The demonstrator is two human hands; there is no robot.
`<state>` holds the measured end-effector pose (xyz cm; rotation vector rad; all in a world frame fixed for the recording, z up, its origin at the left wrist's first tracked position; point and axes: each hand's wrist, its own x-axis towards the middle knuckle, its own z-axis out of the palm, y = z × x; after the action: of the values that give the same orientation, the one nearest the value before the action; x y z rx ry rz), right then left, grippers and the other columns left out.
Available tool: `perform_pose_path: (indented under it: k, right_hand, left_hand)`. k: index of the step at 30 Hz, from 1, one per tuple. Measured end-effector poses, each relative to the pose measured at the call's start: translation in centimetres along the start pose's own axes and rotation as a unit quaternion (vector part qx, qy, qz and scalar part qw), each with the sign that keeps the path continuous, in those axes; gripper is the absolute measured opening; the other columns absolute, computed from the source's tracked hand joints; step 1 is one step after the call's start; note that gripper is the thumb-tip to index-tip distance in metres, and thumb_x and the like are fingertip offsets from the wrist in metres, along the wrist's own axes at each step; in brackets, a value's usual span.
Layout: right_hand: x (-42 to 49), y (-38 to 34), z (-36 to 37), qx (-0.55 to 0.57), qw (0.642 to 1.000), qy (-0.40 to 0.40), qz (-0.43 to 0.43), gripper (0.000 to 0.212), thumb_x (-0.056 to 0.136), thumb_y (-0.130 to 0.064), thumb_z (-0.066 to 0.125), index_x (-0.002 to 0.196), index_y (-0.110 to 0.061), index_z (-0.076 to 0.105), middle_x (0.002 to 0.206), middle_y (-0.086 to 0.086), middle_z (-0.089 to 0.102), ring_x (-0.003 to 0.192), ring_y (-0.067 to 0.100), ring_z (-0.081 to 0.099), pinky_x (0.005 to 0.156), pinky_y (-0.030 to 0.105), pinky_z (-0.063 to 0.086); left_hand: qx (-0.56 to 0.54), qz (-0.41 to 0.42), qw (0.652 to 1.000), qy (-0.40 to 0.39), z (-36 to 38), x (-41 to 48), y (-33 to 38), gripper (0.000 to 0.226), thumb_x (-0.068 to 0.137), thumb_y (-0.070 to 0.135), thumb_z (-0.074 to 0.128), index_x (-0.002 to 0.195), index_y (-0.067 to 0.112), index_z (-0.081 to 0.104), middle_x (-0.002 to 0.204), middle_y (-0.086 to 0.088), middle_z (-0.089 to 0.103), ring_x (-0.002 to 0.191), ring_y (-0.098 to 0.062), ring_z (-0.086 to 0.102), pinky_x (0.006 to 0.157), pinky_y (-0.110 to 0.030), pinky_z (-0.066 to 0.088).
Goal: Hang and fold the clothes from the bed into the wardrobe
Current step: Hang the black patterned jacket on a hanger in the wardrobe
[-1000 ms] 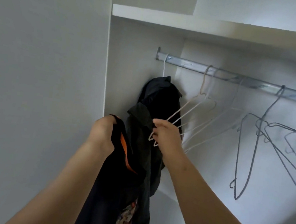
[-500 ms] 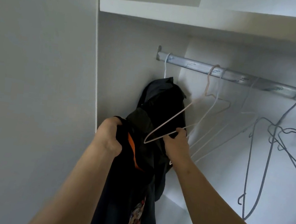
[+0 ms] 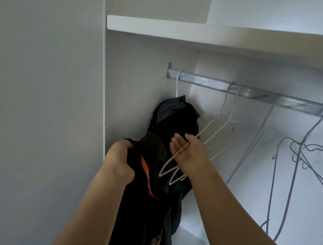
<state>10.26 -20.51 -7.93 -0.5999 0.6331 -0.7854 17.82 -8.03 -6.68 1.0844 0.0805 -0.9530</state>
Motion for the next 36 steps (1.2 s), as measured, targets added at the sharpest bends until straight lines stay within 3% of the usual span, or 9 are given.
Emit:
perform_pose_path:
  k: [2,5,13,18,23,27,30,33,36]
  right_hand:
    - [0.4,-0.3,0.2,-0.020,0.998,0.043,-0.037,0.016,0.098,-0.011,0.037,0.109,-0.013,0.048,0.066,0.004,0.051,0.030,0.007,0.042,0.030,0.014,0.032]
    - [0.1,-0.9,0.3,-0.046,0.996,0.055,-0.059,0.019,0.099,-0.013,0.034,0.083,-0.016,0.044,0.059,0.000,0.037,0.025,0.004,0.025,0.026,0.014,0.018]
    - [-1.6,-2.0,0.1,-0.126,0.988,0.028,-0.081,0.020,0.098,-0.017,0.044,0.078,-0.019,0.045,0.041,-0.006,0.033,0.027,0.004,0.022,0.028,0.013,0.016]
    - [-3.2,-0.3,-0.5,-0.212,0.972,0.021,-0.100,0.022,0.093,-0.019,0.053,0.073,-0.017,0.045,0.037,-0.008,0.030,0.029,0.005,0.022,0.031,0.014,0.016]
    - [-3.9,3.1,-2.6,-0.309,0.934,0.056,-0.169,0.033,0.090,-0.021,0.059,0.068,-0.017,0.036,0.048,-0.003,0.031,0.034,0.006,0.026,0.034,0.018,0.021]
    - [-4.6,6.5,-4.8,-0.390,0.896,0.093,-0.193,0.040,0.086,-0.019,0.064,0.060,-0.018,0.033,0.049,-0.005,0.030,0.040,0.008,0.027,0.041,0.021,0.025]
    - [-5.5,9.0,-6.7,-0.439,0.868,0.095,-0.209,0.042,0.085,-0.016,0.063,0.057,-0.017,0.033,0.047,-0.008,0.031,0.043,0.006,0.029,0.046,0.019,0.027]
    - [-6.6,10.8,-9.0,-0.514,0.823,0.106,-0.219,0.047,0.085,-0.015,0.062,0.052,-0.020,0.029,0.039,-0.011,0.034,0.040,0.004,0.032,0.046,0.015,0.023]
    - [-7.8,11.5,-11.0,-0.566,0.793,0.096,-0.204,0.048,0.085,-0.015,0.062,0.050,-0.022,0.031,0.038,-0.015,0.039,0.040,0.002,0.037,0.045,0.013,0.028]
  left_hand:
    - [0.003,0.012,1.000,0.002,-0.4,0.6,0.4,0.026,0.091,0.008,0.044,0.068,0.005,0.056,0.068,-0.010,0.054,0.064,-0.024,0.051,0.080,-0.032,0.042]
    - [0.008,0.016,1.000,-0.005,-0.3,1.2,0.5,0.026,0.090,0.006,0.044,0.067,0.004,0.056,0.068,-0.010,0.055,0.065,-0.024,0.052,0.080,-0.032,0.042]
    - [0.009,-0.005,0.997,-0.077,0.5,3.1,0.2,0.025,0.089,0.005,0.038,0.073,0.005,0.057,0.068,-0.012,0.062,0.062,-0.025,0.061,0.072,-0.032,0.050]
    - [0.023,0.006,0.994,-0.106,0.1,3.4,-0.4,0.033,0.090,0.003,0.039,0.062,0.009,0.055,0.043,-0.004,0.058,0.038,-0.016,0.059,0.045,-0.020,0.051]
    - [0.068,0.030,0.994,-0.084,-0.9,3.5,-1.4,0.027,0.089,0.003,0.048,0.069,0.013,0.062,0.048,-0.003,0.062,0.055,-0.019,0.061,0.057,-0.027,0.050]
    - [0.151,0.081,0.982,-0.079,-2.4,3.5,-2.9,0.029,0.088,-0.001,0.046,0.070,0.016,0.063,0.075,-0.009,0.062,0.086,-0.029,0.059,0.084,-0.037,0.050]
    - [0.190,0.096,0.974,-0.077,-3.1,3.3,-3.5,0.029,0.089,-0.001,0.045,0.073,0.017,0.061,0.081,-0.010,0.061,0.089,-0.029,0.059,0.089,-0.040,0.049]
    - [0.221,0.106,0.965,-0.091,-3.6,3.0,-4.1,0.026,0.090,-0.001,0.043,0.095,0.018,0.059,0.094,-0.008,0.060,0.085,-0.023,0.058,0.082,-0.036,0.050]
    - [0.236,0.107,0.954,-0.148,-4.1,2.8,-4.9,0.044,0.091,-0.002,0.040,0.120,0.028,0.053,0.100,-0.002,0.059,0.090,-0.017,0.058,0.085,-0.033,0.049]
